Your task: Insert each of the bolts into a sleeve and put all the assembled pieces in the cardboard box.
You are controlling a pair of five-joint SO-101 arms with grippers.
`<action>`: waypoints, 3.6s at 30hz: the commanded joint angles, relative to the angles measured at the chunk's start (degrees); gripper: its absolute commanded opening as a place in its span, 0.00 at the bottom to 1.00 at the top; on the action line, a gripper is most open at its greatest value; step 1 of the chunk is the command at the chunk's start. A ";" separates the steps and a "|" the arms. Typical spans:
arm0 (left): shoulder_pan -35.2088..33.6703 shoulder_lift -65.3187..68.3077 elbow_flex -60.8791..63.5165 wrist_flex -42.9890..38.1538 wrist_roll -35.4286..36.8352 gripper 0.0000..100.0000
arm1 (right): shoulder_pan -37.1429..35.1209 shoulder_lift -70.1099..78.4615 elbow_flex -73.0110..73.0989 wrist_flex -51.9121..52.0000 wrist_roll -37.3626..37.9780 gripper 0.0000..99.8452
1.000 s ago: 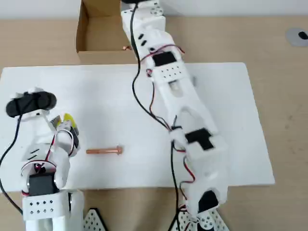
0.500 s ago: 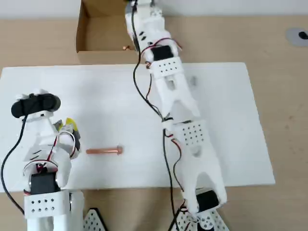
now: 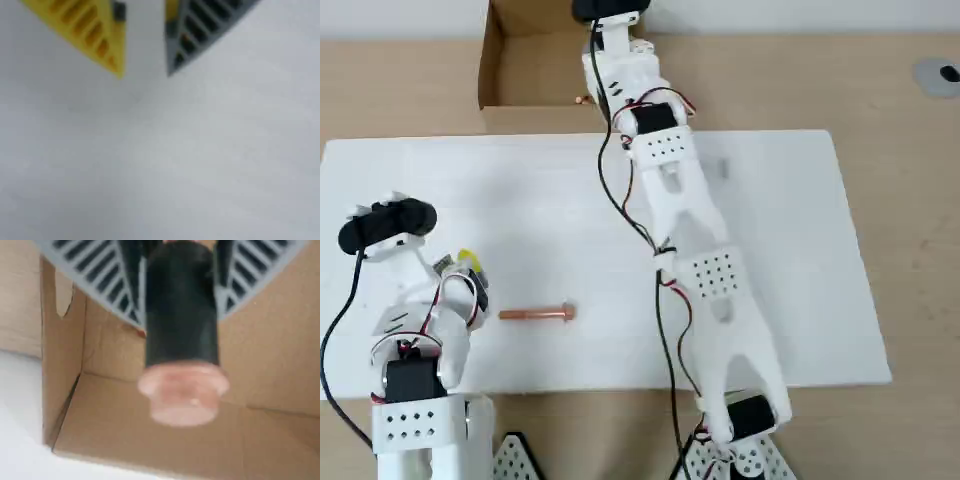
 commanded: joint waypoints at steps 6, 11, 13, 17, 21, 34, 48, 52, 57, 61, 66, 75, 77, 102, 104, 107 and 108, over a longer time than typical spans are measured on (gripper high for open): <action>-0.79 -0.04 -0.70 0.26 0.53 0.06 | 1.27 -1.63 -9.01 6.77 0.62 0.09; -0.79 -0.13 -0.70 0.18 0.53 0.06 | 1.27 -1.54 -12.18 13.71 0.70 0.13; -0.79 -0.13 -0.70 0.18 0.53 0.06 | 1.27 -1.54 -13.05 15.12 0.70 0.18; -0.79 -0.13 -0.70 0.18 0.53 0.06 | 1.27 -1.63 -13.49 15.56 0.70 0.22; -0.88 -0.13 -0.70 0.26 0.53 0.06 | 1.27 -1.71 -13.58 15.56 0.70 0.21; -0.53 1.54 -8.97 8.44 1.76 0.10 | -1.27 -9.80 -24.13 52.13 -8.35 0.21; 8.97 53.23 -45.54 26.11 -4.22 0.12 | 0.48 -28.09 -5.23 69.80 -9.41 0.21; 11.08 63.52 -56.62 33.76 -22.86 0.10 | 0.75 -40.48 12.79 69.80 -7.82 0.21; 10.99 64.92 -65.32 42.11 -46.77 0.09 | 4.44 -56.04 35.74 69.45 -6.15 0.21; 11.34 64.92 -68.40 47.03 -63.21 0.09 | 14.90 -64.40 45.85 68.92 -2.64 0.21; 13.10 65.01 -66.64 48.35 -79.91 0.09 | 33.54 -71.08 50.07 69.27 7.47 0.22; 13.89 65.01 -55.91 48.35 -102.07 0.04 | 47.16 -79.60 65.01 67.87 24.88 0.22; 14.86 65.01 -54.15 48.35 -104.18 0.04 | 47.34 -80.31 68.97 65.76 25.05 0.22; 29.98 65.54 -41.14 28.57 -91.87 0.04 | 48.40 -87.69 84.00 54.95 24.97 0.22; 31.65 65.54 -40.18 25.58 -88.53 0.04 | 49.45 -87.69 84.00 55.03 24.97 0.22; 32.70 65.54 -39.56 24.18 -87.82 0.04 | 51.56 -87.69 84.09 55.21 25.14 0.22; 32.88 65.54 -39.30 23.47 -87.82 0.04 | 52.35 -87.78 84.09 55.38 25.32 0.22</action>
